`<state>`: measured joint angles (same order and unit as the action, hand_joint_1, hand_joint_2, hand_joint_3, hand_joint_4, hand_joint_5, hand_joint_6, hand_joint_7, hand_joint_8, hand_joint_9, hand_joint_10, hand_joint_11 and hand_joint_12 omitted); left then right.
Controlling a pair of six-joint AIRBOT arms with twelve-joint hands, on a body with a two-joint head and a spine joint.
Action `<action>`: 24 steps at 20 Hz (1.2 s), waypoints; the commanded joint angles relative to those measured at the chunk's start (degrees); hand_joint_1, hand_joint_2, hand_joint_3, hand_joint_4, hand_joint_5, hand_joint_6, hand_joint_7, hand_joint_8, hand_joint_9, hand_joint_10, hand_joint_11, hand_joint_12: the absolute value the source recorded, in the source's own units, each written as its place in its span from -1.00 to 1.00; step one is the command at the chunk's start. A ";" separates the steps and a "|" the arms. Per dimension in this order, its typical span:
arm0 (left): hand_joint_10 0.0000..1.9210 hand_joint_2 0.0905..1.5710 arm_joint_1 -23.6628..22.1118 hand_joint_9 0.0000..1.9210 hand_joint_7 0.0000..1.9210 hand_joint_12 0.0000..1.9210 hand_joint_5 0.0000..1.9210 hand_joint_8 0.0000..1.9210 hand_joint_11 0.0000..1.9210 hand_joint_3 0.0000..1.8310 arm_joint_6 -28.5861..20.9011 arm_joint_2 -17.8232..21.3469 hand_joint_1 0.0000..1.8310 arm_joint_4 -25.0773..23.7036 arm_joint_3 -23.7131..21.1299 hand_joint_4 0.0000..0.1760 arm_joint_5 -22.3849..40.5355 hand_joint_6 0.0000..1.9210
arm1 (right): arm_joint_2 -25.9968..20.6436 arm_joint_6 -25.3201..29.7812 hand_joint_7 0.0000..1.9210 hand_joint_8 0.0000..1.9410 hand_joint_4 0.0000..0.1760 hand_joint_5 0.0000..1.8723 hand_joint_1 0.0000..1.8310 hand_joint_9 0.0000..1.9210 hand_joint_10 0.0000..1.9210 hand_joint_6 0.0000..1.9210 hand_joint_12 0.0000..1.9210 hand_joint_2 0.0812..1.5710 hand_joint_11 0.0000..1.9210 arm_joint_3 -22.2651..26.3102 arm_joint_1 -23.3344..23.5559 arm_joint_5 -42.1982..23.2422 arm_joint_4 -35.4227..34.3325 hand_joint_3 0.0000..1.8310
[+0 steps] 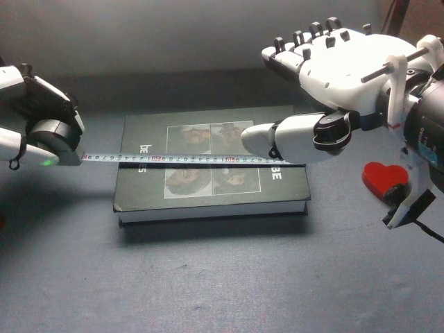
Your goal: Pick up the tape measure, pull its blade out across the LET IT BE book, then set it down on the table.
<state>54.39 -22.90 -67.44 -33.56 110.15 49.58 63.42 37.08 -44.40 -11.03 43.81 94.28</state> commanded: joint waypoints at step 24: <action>0.17 0.33 5.41 0.12 0.09 0.03 0.03 -0.10 0.03 -1.00 11.10 19.97 0.52 11.88 -35.53 -1.00 -4.68 -0.26 | -0.09 0.36 -0.92 -1.00 -1.00 -0.97 -0.90 -0.97 -1.00 -1.00 -0.74 0.31 -1.00 0.04 0.02 1.42 4.72 -1.00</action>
<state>60.23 -11.33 -47.81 -24.32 74.81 39.38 63.46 37.23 -44.45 -11.49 43.81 94.67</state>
